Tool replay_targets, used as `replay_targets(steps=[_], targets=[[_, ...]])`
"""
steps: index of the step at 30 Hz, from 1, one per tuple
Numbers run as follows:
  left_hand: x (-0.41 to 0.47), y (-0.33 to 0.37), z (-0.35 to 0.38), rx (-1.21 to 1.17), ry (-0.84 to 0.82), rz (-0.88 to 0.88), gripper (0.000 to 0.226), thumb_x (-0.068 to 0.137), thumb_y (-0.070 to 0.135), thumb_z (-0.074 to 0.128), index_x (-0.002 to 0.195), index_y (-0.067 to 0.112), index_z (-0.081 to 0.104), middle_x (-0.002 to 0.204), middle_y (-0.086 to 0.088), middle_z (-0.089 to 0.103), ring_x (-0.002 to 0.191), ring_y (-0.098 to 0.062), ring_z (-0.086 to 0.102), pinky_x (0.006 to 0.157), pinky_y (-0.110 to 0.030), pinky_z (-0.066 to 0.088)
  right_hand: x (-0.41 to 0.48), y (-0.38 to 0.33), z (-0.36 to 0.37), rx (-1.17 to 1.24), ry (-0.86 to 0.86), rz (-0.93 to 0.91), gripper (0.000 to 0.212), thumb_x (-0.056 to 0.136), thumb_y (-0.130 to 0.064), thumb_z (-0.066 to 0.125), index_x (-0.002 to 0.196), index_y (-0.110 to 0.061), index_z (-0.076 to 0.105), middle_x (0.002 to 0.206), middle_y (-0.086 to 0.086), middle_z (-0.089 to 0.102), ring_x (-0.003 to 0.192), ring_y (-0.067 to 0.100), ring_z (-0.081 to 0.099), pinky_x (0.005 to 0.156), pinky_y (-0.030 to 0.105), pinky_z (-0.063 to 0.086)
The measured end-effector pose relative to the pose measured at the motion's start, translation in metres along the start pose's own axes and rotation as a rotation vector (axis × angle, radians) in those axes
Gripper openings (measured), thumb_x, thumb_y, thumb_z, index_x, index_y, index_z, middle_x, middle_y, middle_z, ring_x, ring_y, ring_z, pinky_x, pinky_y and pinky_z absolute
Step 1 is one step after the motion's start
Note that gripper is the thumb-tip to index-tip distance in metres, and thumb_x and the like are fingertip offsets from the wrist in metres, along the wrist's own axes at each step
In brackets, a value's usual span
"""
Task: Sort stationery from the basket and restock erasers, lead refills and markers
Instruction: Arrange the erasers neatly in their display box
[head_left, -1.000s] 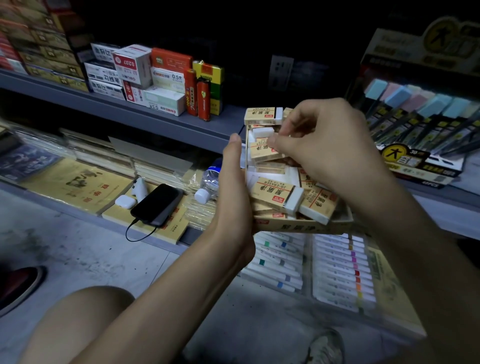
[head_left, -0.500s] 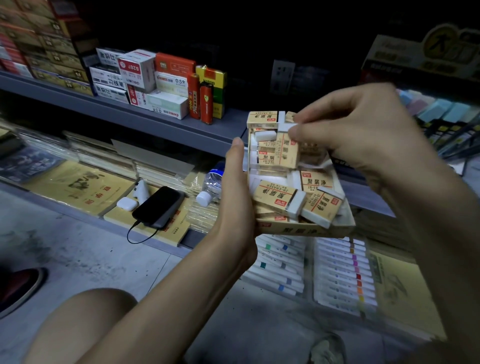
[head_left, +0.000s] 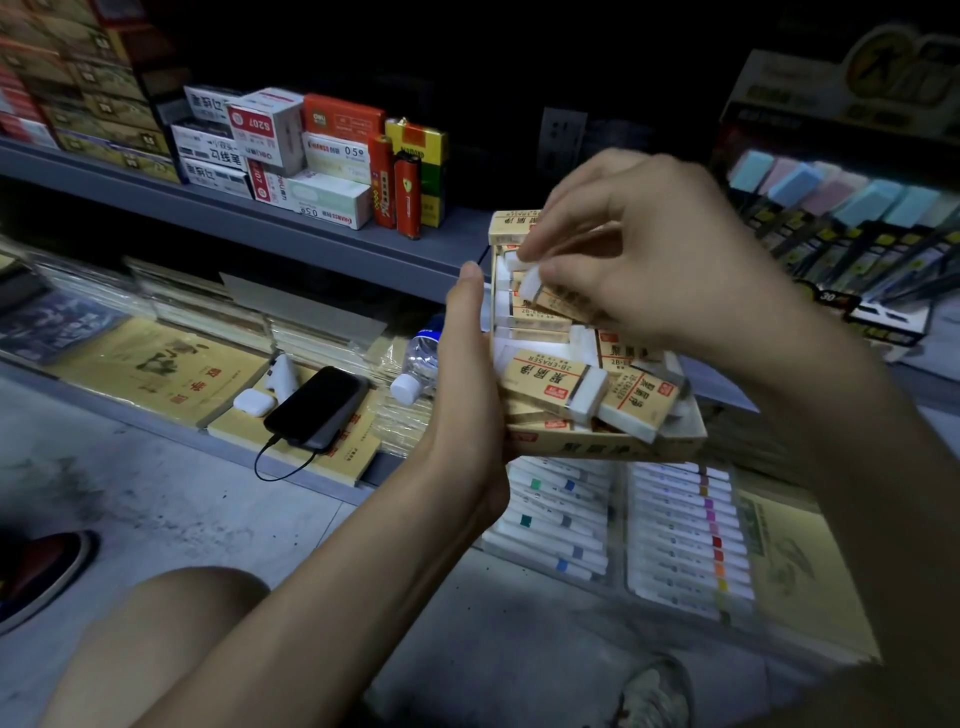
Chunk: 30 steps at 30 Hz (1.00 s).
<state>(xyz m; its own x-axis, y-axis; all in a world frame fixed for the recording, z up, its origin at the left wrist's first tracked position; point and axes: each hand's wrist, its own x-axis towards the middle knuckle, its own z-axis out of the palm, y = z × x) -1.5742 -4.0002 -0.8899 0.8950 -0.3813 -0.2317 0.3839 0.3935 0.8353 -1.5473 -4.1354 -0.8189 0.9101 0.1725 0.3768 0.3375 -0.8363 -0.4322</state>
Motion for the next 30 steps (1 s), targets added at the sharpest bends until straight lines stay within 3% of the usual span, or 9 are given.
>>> replay_targets(steps=[3,10,15,21,24,27,30], targets=[[-0.001,0.0,-0.001,-0.014,0.0,0.007,0.074,0.098,0.071,0.027,0.119,0.017,0.073,0.097,-0.01,0.079,0.082,-0.024,0.077,0.061,-0.031,0.059,0.001,0.004,0.011,0.025,-0.001,-0.012,0.015,0.087,-0.011,0.079,0.097,-0.022,0.08,0.107,-0.011,0.062,0.092,-0.003,0.064,0.085,0.009,0.05],[-0.001,0.0,0.0,-0.011,0.005,0.001,0.072,0.098,0.071,0.028,0.11,0.017,0.075,0.099,-0.011,0.079,0.09,-0.026,0.077,0.067,-0.034,0.059,-0.001,0.008,0.015,0.046,-0.005,-0.029,0.007,0.086,-0.016,0.081,0.09,-0.022,0.081,0.101,-0.013,0.065,0.088,0.001,0.065,0.081,0.018,0.054],[-0.002,0.001,0.001,-0.022,0.014,0.004,0.072,0.099,0.07,0.028,0.114,0.017,0.075,0.103,-0.011,0.079,0.095,-0.027,0.076,0.07,-0.035,0.059,-0.003,0.01,0.016,-0.014,-0.003,-0.067,0.006,0.088,-0.024,0.079,0.092,-0.028,0.08,0.093,-0.013,0.067,0.09,0.003,0.062,0.077,0.016,0.045],[-0.003,0.001,0.0,-0.018,0.009,0.003,0.073,0.099,0.07,0.027,0.116,0.015,0.074,0.104,-0.014,0.078,0.095,-0.029,0.076,0.068,-0.036,0.06,-0.005,0.01,0.016,-0.067,0.016,-0.106,0.004,0.088,-0.026,0.079,0.091,-0.027,0.076,0.091,-0.012,0.064,0.084,0.003,0.06,0.074,0.024,0.051],[-0.002,0.001,0.0,-0.013,0.008,0.005,0.073,0.099,0.07,0.028,0.112,0.014,0.074,0.097,-0.012,0.079,0.086,-0.026,0.077,0.063,-0.032,0.059,-0.006,0.008,0.015,-0.098,-0.003,-0.108,0.001,0.09,-0.028,0.076,0.089,-0.027,0.076,0.089,-0.013,0.063,0.084,0.002,0.06,0.074,0.025,0.05],[-0.003,0.001,-0.001,-0.027,-0.002,0.003,0.072,0.099,0.069,0.03,0.113,0.012,0.072,0.082,-0.009,0.077,0.071,-0.02,0.075,0.054,-0.026,0.056,-0.009,0.006,0.014,-0.106,-0.043,-0.094,0.005,0.09,-0.03,0.075,0.09,-0.026,0.079,0.088,-0.013,0.065,0.084,0.004,0.063,0.078,0.034,0.056],[-0.002,0.0,-0.002,-0.011,-0.008,0.01,0.073,0.099,0.07,0.029,0.11,0.013,0.073,0.081,-0.009,0.077,0.071,-0.02,0.074,0.055,-0.026,0.056,-0.012,0.005,0.01,-0.107,-0.101,-0.082,0.012,0.088,-0.03,0.076,0.099,-0.025,0.079,0.096,-0.013,0.066,0.091,0.006,0.064,0.085,0.036,0.057]])
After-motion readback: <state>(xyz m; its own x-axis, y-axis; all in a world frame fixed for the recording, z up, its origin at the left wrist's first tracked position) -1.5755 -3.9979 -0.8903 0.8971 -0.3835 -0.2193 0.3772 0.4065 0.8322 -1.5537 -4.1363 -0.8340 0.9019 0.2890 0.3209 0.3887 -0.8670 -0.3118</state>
